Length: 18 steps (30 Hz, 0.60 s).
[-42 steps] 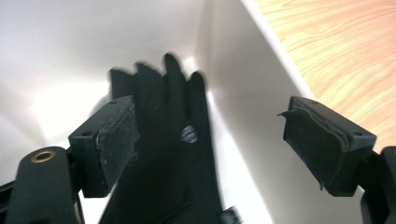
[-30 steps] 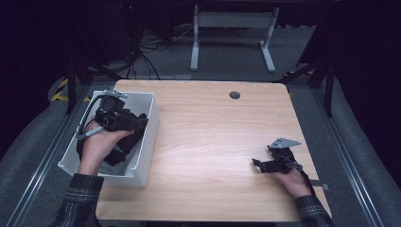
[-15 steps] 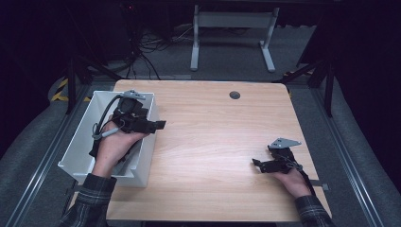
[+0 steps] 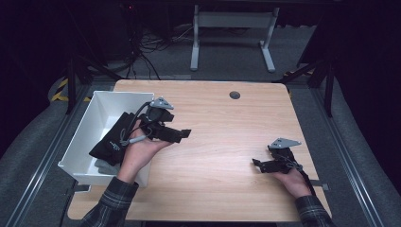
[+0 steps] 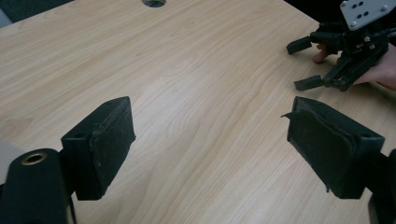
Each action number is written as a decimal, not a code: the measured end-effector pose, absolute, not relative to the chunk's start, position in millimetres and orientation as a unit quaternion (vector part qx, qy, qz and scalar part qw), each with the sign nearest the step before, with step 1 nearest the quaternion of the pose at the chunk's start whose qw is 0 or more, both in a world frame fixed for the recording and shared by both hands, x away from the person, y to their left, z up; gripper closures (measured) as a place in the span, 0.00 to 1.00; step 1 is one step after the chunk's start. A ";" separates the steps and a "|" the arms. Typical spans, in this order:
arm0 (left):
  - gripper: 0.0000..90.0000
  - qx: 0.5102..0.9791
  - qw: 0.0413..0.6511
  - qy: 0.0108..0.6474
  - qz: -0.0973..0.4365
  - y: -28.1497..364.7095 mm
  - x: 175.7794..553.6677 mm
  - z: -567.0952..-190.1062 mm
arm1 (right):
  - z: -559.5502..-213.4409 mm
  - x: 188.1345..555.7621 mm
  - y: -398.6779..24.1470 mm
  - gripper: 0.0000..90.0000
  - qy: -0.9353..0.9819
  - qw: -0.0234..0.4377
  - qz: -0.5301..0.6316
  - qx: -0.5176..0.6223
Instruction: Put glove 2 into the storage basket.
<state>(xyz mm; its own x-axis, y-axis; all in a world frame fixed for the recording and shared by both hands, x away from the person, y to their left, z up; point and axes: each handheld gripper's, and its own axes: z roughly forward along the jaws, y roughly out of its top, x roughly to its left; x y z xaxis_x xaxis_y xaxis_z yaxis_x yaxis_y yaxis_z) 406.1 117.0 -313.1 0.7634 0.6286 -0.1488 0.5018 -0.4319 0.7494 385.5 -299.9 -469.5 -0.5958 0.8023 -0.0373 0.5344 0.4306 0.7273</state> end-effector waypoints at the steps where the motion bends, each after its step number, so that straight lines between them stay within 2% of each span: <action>1: 0.17 0.843 0.415 0.334 0.075 112.7 405.6 -315.1 | -469.4 385.5 -299.9 0.11 0.823 0.193 0.346 0.406; 18: 0.15 0.857 0.408 0.306 0.068 69.8 397.9 -362.0 | -469.5 385.5 -299.9 0.11 0.823 0.193 0.346 0.406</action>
